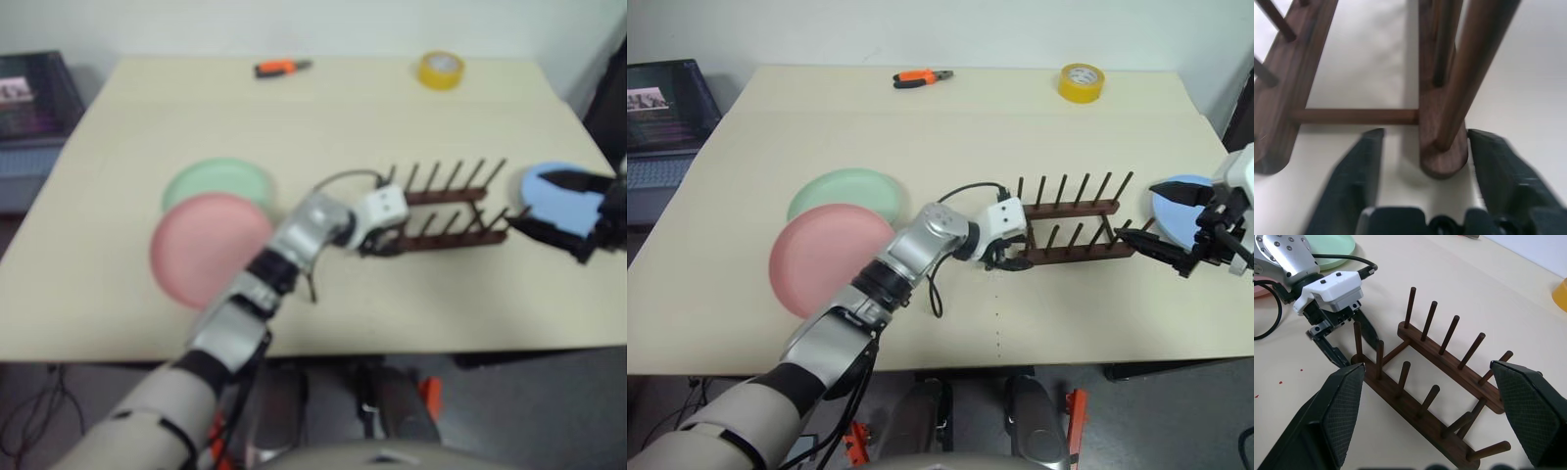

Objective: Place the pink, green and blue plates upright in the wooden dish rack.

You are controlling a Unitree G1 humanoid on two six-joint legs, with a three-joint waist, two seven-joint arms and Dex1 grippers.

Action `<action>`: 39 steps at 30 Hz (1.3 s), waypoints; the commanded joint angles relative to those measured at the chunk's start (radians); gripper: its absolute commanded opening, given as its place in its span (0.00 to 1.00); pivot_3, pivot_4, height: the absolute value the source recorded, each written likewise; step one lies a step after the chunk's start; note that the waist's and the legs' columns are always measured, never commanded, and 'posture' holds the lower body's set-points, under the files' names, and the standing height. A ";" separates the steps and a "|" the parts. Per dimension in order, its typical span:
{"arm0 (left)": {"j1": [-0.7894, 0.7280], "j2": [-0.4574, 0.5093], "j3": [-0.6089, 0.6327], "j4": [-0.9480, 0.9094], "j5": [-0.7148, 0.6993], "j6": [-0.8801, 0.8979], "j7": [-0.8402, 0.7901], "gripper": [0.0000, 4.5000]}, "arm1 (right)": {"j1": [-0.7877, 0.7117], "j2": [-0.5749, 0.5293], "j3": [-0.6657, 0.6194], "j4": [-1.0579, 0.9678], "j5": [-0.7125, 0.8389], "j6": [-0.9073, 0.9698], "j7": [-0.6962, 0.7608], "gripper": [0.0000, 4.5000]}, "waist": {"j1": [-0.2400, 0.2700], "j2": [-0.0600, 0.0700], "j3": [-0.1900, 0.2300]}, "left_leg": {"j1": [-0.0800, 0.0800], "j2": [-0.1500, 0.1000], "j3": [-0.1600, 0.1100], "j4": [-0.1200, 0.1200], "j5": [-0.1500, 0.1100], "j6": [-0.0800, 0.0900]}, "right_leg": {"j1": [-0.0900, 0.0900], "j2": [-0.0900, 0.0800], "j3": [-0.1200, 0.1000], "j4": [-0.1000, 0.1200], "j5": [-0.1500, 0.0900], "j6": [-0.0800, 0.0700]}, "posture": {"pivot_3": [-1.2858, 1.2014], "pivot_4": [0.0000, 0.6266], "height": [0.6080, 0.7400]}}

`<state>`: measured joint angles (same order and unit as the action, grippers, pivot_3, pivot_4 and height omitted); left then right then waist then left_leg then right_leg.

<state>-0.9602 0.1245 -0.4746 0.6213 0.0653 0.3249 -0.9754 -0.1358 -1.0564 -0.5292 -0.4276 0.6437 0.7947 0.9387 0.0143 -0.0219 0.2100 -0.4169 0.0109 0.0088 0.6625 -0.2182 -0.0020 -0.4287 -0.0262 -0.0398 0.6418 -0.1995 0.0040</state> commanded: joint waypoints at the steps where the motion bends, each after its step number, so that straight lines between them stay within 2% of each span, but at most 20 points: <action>1: 0.020 0.064 0.039 -0.127 0.000 0.020 -0.017 0.98 | 0.013 -0.027 -0.036 -0.019 -0.004 -0.010 0.006 1.00 | -0.001 0.000 0.000 | 0.000 0.000 0.000 0.000 0.000 0.000 | 0.000 0.000 0.000 0.000 0.000 0.000 | 0.52 0.24 1.00; 4: 0.080 0.180 0.095 -0.291 -0.050 0.058 -0.072 0.99 | 0.080 -0.037 -0.095 -0.047 0.002 0.017 0.029 1.00 | -0.006 0.000 0.000 | 0.000 0.001 0.000 -0.001 0.000 0.000 | 0.000 0.001 0.000 0.000 0.000 0.000 | 0.52 0.24 1.00; 7: 0.141 0.259 0.169 -0.531 -0.188 0.188 -0.165 0.99 | 0.197 -0.056 -0.106 -0.057 -0.057 0.019 0.044 1.00 | -0.008 0.000 0.000 | 0.000 0.002 0.000 -0.002 0.000 0.000 | -0.001 0.001 0.001 0.001 -0.001 -0.002 | 0.52 0.24 1.00; 10: 0.180 0.297 0.191 -0.725 -0.285 0.336 -0.190 0.87 | 0.268 -0.058 -0.079 -0.053 -0.088 0.031 0.034 0.88 | 0.000 0.000 0.000 | 0.000 0.001 -0.001 0.000 0.000 0.000 | -0.001 0.001 0.001 0.002 -0.001 -0.001 | 0.52 0.24 1.00; 12: 0.209 0.312 0.142 -0.796 -0.275 0.372 -0.182 0.72 | 0.296 -0.046 -0.028 -0.045 -0.128 0.025 0.005 0.71 | 0.003 0.000 -0.001 | 0.000 0.001 -0.001 0.002 0.000 0.000 | 0.001 0.000 0.001 0.001 -0.001 -0.001 | 0.52 0.24 1.00; 16: 0.240 0.268 0.020 -0.792 -0.202 0.373 -0.092 0.40 | 0.260 0.034 0.088 0.017 -0.192 0.027 -0.119 0.39 | 0.002 0.000 -0.001 | 0.007 0.000 0.000 0.002 0.000 0.000 | 0.008 -0.001 0.003 -0.002 -0.003 -0.004 | 0.52 0.24 1.00; 18: 0.247 0.221 -0.023 -0.746 -0.175 0.371 -0.040 0.24 | 0.252 0.078 0.146 0.059 -0.249 0.018 -0.196 0.24 | 0.002 -0.001 -0.001 | 0.007 0.000 -0.001 0.002 0.000 0.000 | 0.007 0.000 0.003 -0.002 -0.003 -0.004 | 0.52 0.24 1.00; 21: 0.244 0.153 -0.044 -0.659 -0.142 0.360 0.035 0.01 | 0.225 0.146 0.168 0.082 -0.259 0.021 -0.257 0.01 | 0.002 -0.001 -0.001 | 0.006 -0.001 -0.001 0.002 0.000 0.000 | 0.007 0.000 0.003 -0.001 -0.003 -0.004 | 0.52 0.24 1.00; 28: 0.219 0.016 -0.071 -0.512 -0.106 0.300 0.116 0.00 | 0.117 0.292 0.228 0.156 -0.297 -0.001 -0.376 0.00 | -0.010 0.000 -0.001 | 0.005 0.001 -0.002 0.000 0.000 0.000 | 0.005 0.003 0.003 0.001 -0.002 -0.002 | 0.52 0.24 1.00; 39: 0.218 -0.034 -0.055 -0.338 -0.037 0.210 0.221 0.00 | 0.015 0.462 0.353 0.280 -0.381 -0.075 -0.490 0.00 | -0.020 -0.003 -0.004 | 0.006 0.001 -0.002 0.001 0.000 0.000 | 0.005 0.004 0.003 0.001 -0.002 -0.003 | 0.52 0.24 1.00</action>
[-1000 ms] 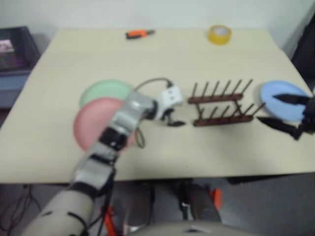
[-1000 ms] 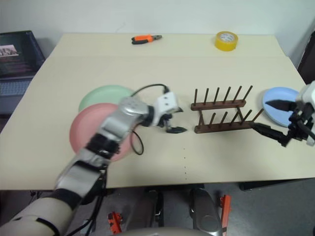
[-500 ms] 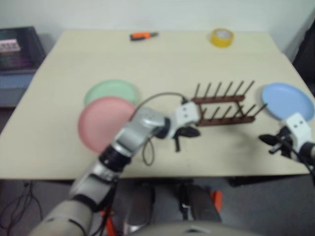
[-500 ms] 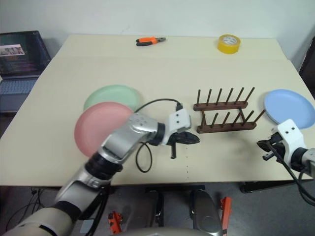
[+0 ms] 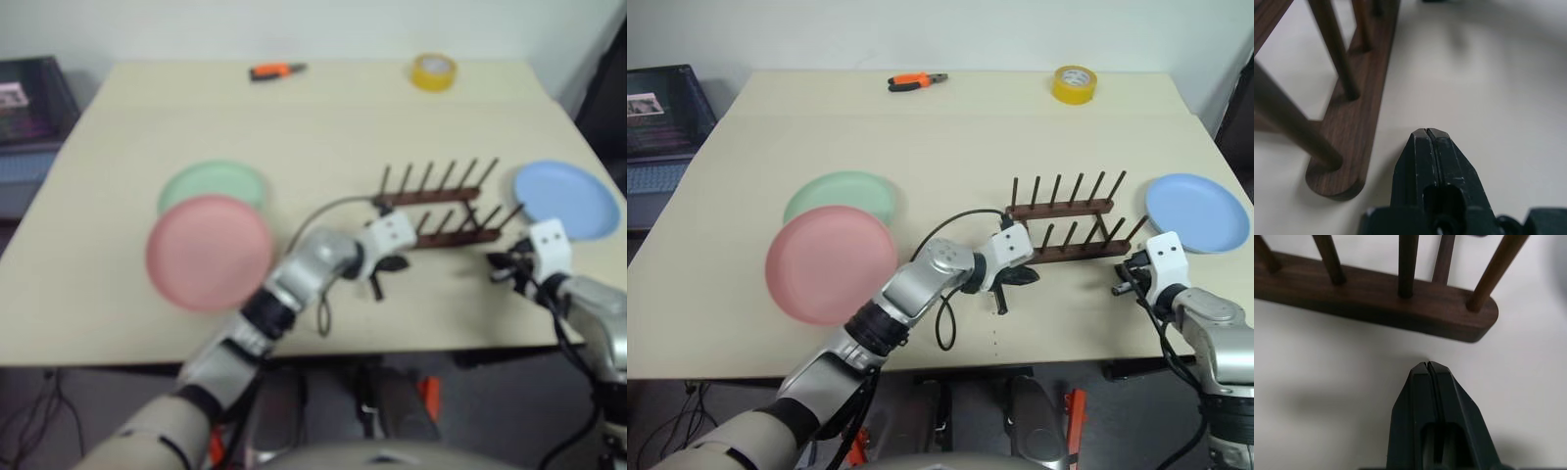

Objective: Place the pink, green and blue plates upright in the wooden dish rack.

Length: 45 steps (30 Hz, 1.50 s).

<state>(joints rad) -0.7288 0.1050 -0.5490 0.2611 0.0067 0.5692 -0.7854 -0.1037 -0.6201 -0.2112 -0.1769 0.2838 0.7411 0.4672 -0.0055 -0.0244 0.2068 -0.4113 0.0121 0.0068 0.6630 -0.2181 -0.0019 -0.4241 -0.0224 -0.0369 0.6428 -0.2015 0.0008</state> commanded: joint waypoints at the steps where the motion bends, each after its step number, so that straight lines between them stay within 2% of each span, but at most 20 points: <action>1: -0.016 -0.023 0.038 0.038 0.013 -0.038 0.042 0.00 | -0.026 0.034 0.043 0.042 -0.028 -0.031 -0.022 0.00 | -0.001 -0.001 -0.001 | 0.002 0.000 0.000 0.000 0.000 0.000 | 0.001 0.000 0.000 0.000 0.000 -0.001 | 0.52 0.24 1.00; 15: -0.116 -0.071 0.184 0.276 -0.003 -0.178 0.120 0.00 | -0.143 0.107 0.115 0.202 -0.102 -0.145 -0.031 0.00 | -0.017 -0.007 -0.004 | 0.009 0.000 0.001 -0.001 0.000 0.000 | 0.005 0.000 0.001 0.000 0.000 0.000 | 0.52 0.24 1.00; 28: -0.154 -0.126 0.186 0.384 0.064 -0.236 0.213 0.00 | -0.342 0.199 0.110 0.457 -0.177 -0.356 -0.111 0.00 | -0.024 -0.007 -0.004 | 0.008 -0.001 0.003 -0.003 0.000 0.000 | 0.004 0.000 0.002 0.000 0.002 0.004 | 0.52 0.24 1.00; 36: -0.156 -0.145 0.220 0.390 0.062 -0.250 0.239 0.00 | -0.399 0.223 0.114 0.514 -0.177 -0.398 -0.100 0.00 | -0.024 -0.007 -0.004 | 0.006 -0.001 0.002 -0.004 -0.001 0.001 | 0.002 0.000 0.002 0.000 0.003 0.005 | 0.52 0.24 1.00; 45: -0.182 -0.130 0.233 0.477 0.100 -0.306 0.294 0.00 | -0.450 0.244 0.129 0.568 -0.190 -0.422 -0.098 0.00 | -0.023 -0.007 -0.004 | 0.003 -0.001 0.002 -0.004 -0.001 0.001 | 0.000 0.000 0.001 -0.001 0.003 0.005 | 0.52 0.24 1.00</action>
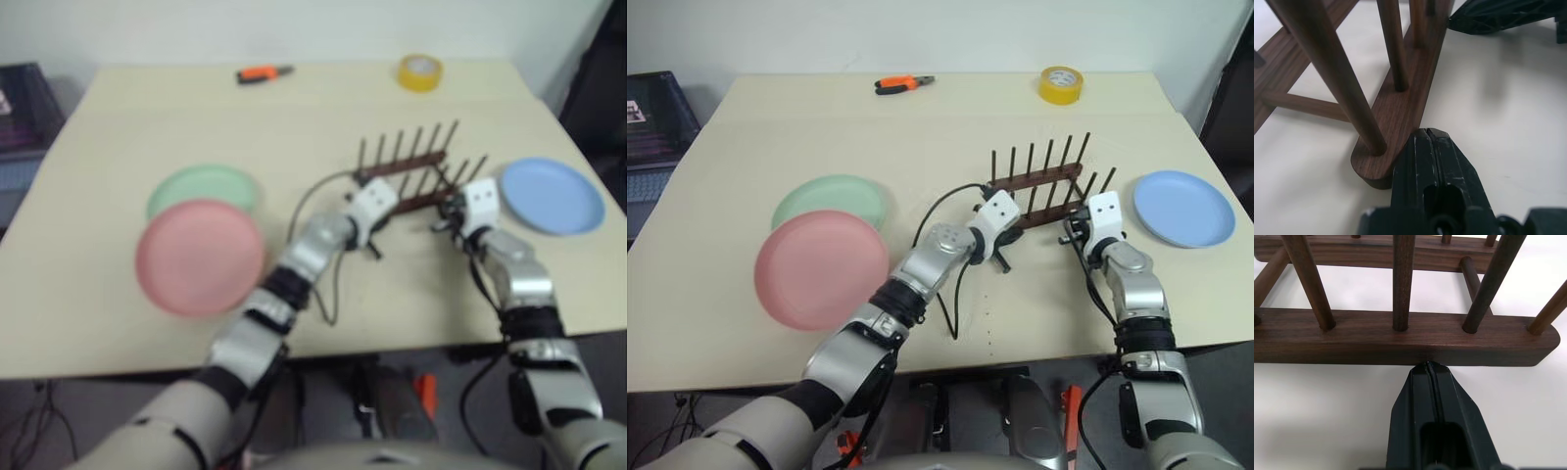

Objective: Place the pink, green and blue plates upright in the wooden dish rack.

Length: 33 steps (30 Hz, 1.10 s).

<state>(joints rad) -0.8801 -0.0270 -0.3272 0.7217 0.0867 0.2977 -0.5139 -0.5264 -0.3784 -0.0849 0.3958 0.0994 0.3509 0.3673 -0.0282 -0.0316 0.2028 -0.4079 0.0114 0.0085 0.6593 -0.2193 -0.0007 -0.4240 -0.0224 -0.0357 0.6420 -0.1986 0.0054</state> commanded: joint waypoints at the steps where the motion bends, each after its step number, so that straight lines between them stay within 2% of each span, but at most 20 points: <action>1: -0.035 0.005 0.012 0.034 0.028 -0.046 0.034 0.00 | -0.033 0.004 0.007 0.001 -0.006 -0.033 0.005 0.00 | 0.000 0.000 0.000 | -0.001 0.000 0.000 0.000 0.000 0.000 | 0.000 0.000 0.000 0.000 0.000 0.000 | 0.52 0.24 1.00; 10: -0.068 0.022 0.042 0.121 0.046 -0.098 0.075 0.00 | -0.050 0.005 0.028 -0.011 0.002 -0.028 0.025 0.00 | 0.000 0.000 0.000 | -0.001 0.000 0.000 0.000 0.000 0.000 | -0.001 0.000 -0.001 0.000 0.000 0.000 | 0.52 0.24 1.00; 14: -0.045 0.044 0.042 0.079 0.045 -0.085 0.060 0.00 | -0.025 -0.008 0.052 -0.104 0.015 0.014 0.083 0.00 | 0.000 0.000 0.000 | -0.001 0.000 0.000 0.000 0.000 0.000 | -0.001 0.000 0.000 0.000 0.000 0.000 | 0.52 0.24 1.00; 16: -0.010 0.065 0.037 -0.006 0.040 -0.052 0.028 0.00 | 0.004 -0.022 0.060 -0.213 0.065 0.078 0.155 0.00 | 0.000 0.000 0.000 | -0.002 0.000 0.000 0.000 0.000 0.000 | -0.002 0.000 0.000 0.000 0.000 0.000 | 0.52 0.24 1.00; 18: 0.046 0.094 0.031 -0.165 0.015 0.036 -0.035 0.00 | 0.034 -0.050 0.072 -0.347 0.127 0.175 0.231 0.00 | -0.001 0.000 0.000 | -0.002 0.001 -0.001 -0.001 0.000 0.000 | -0.002 0.000 0.000 0.000 0.000 0.000 | 0.52 0.24 1.00; 21: 0.141 0.179 0.046 -0.529 -0.045 0.227 -0.136 0.00 | 0.091 -0.155 0.095 -0.619 0.289 0.359 0.398 0.00 | -0.001 0.002 0.001 | -0.003 0.001 -0.001 -0.002 0.000 0.000 | -0.004 0.000 0.000 0.000 0.000 -0.001 | 0.52 0.24 1.00; 23: 0.168 0.270 0.137 -0.789 -0.123 0.425 -0.180 0.08 | 0.107 -0.243 0.079 -0.802 0.425 0.455 0.496 0.00 | 0.000 0.002 0.002 | -0.011 0.001 -0.002 -0.001 0.000 -0.001 | -0.012 0.000 0.001 0.002 -0.001 -0.001 | 0.52 0.24 1.00; 25: 0.180 0.393 0.241 -0.974 -0.196 0.602 -0.219 0.20 | 0.079 -0.287 0.050 -0.881 0.516 0.515 0.527 0.13 | -0.004 0.002 0.003 | -0.015 0.002 -0.002 0.001 0.000 -0.001 | -0.017 0.001 0.001 0.004 0.000 -0.001 | 0.52 0.24 1.00; 27: 0.195 0.493 0.316 -1.069 -0.249 0.714 -0.242 0.37 | 0.045 -0.303 0.043 -0.891 0.557 0.539 0.535 0.28 | -0.006 0.002 0.003 | -0.012 0.004 -0.003 0.001 0.000 -0.001 | -0.015 0.002 0.000 0.004 0.000 -0.001 | 0.52 0.24 1.00; 29: 0.216 0.589 0.405 -1.134 -0.299 0.801 -0.263 0.53 | -0.004 -0.297 0.056 -0.868 0.573 0.544 0.540 0.44 | -0.005 0.002 0.003 | -0.007 0.004 -0.005 0.000 0.000 -0.001 | -0.011 0.002 -0.002 0.003 -0.001 -0.002 | 0.52 0.24 1.00; 30: 0.222 0.623 0.454 -1.159 -0.326 0.845 -0.266 0.61 | -0.028 -0.290 0.068 -0.850 0.574 0.540 0.542 0.52 | -0.004 0.002 0.003 | -0.007 0.004 -0.006 0.000 0.000 -0.001 | -0.011 0.002 -0.003 0.004 -0.004 -0.008 | 0.52 0.24 1.00; 33: 0.249 0.723 0.589 -1.215 -0.385 0.961 -0.269 0.85 | -0.091 -0.261 0.115 -0.781 0.552 0.513 0.551 0.75 | 0.000 0.000 0.003 | -0.007 0.004 -0.008 0.001 0.000 -0.001 | -0.011 0.002 -0.003 0.003 -0.005 -0.009 | 0.52 0.24 1.00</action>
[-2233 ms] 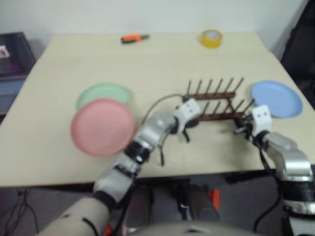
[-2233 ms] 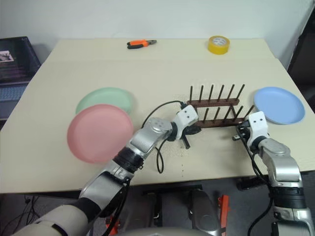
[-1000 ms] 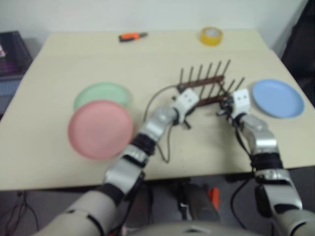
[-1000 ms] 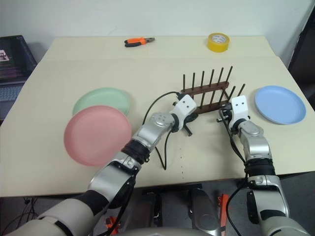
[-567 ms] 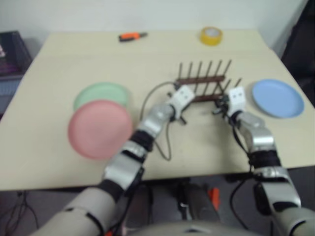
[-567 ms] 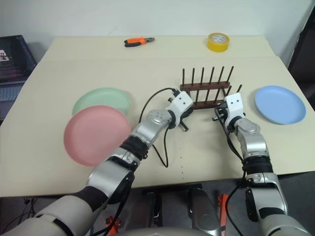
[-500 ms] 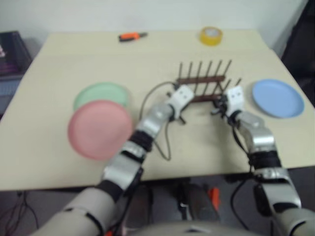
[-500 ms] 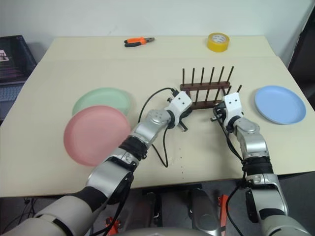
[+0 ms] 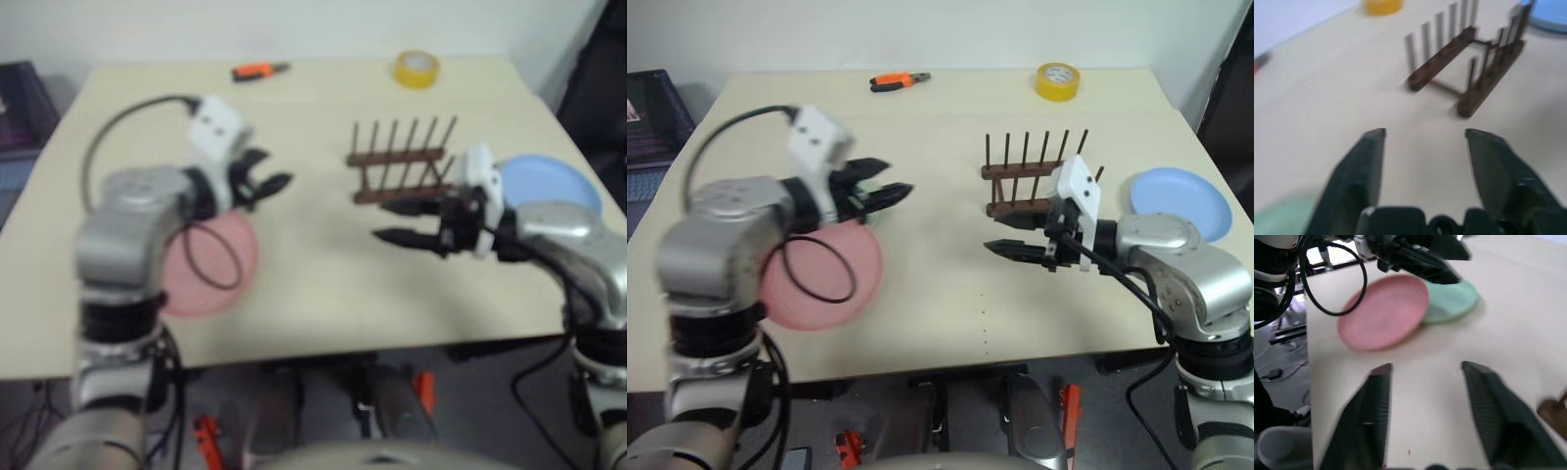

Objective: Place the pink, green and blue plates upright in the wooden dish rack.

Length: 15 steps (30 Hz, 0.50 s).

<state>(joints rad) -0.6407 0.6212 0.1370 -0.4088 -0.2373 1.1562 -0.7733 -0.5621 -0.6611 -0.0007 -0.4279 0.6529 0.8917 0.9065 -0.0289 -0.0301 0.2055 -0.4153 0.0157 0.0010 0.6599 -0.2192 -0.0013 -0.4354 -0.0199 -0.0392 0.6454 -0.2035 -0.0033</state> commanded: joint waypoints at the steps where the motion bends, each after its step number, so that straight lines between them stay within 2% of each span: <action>1: 0.029 0.119 0.177 -0.104 -0.075 0.141 -0.015 0.94 | -0.077 0.031 0.048 0.068 -0.014 -0.040 0.017 0.84 | 0.001 -0.002 0.001 | -0.001 0.000 0.000 0.000 0.000 0.000 | 0.000 0.000 0.000 0.000 0.000 0.000 | 0.52 0.24 1.00; 2: 0.054 0.164 0.220 -0.119 -0.086 0.172 -0.019 1.00 | -0.094 0.039 0.061 0.091 -0.024 -0.053 0.023 0.93 | 0.000 -0.003 0.002 | -0.001 0.000 0.000 0.001 0.000 0.000 | 0.000 0.000 0.000 0.000 0.000 0.000 | 0.52 0.24 1.00; 3: 0.068 0.190 0.241 -0.129 -0.098 0.191 -0.015 1.00 | -0.103 0.039 0.066 0.107 -0.030 -0.063 0.030 0.99 | 0.000 -0.003 0.002 | -0.002 -0.001 0.001 0.000 0.000 0.000 | -0.001 0.000 0.001 0.000 0.001 0.001 | 0.52 0.24 1.00; 6: 0.185 0.296 0.324 -0.148 -0.097 0.235 -0.011 1.00 | -0.127 0.035 0.089 0.167 -0.059 -0.106 0.060 0.99 | 0.002 -0.004 0.002 | -0.003 -0.003 0.003 -0.001 -0.001 -0.002 | -0.002 -0.001 0.002 -0.001 0.002 0.004 | 0.52 0.24 1.00; 8: 0.339 0.364 0.403 -0.152 -0.057 0.230 -0.002 1.00 | -0.160 0.037 0.124 0.247 -0.134 -0.169 0.058 0.99 | 0.002 -0.004 0.002 | -0.004 -0.003 0.005 -0.001 -0.002 -0.003 | -0.003 -0.002 0.004 -0.002 0.001 0.005 | 0.52 0.24 1.00; 11: 0.502 0.342 0.503 -0.138 -0.033 0.221 0.036 1.00 | -0.195 0.036 0.157 0.324 -0.195 -0.234 0.083 0.99 | 0.002 -0.004 0.002 | -0.005 -0.003 0.007 -0.001 -0.003 -0.004 | -0.005 -0.003 0.005 -0.002 0.001 0.005 | 0.52 0.24 1.00; 15: 0.605 0.272 0.522 -0.154 -0.039 0.191 0.086 1.00 | -0.212 0.041 0.179 0.356 -0.222 -0.266 0.124 0.99 | 0.013 -0.004 0.002 | -0.004 -0.002 0.002 -0.001 -0.003 -0.004 | -0.004 -0.007 0.002 -0.001 0.000 0.002 | 0.52 0.24 1.00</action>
<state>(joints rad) -0.0382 0.9024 0.6283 -0.5318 -0.2842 1.3713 -0.7092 -0.7466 -0.6181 0.1850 -0.0634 0.4444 0.6580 1.0090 -0.0157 -0.0343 0.2073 -0.4195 0.0138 0.0033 0.6594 -0.2218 -0.0052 -0.4395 -0.0266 -0.0377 0.6451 -0.2061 -0.0059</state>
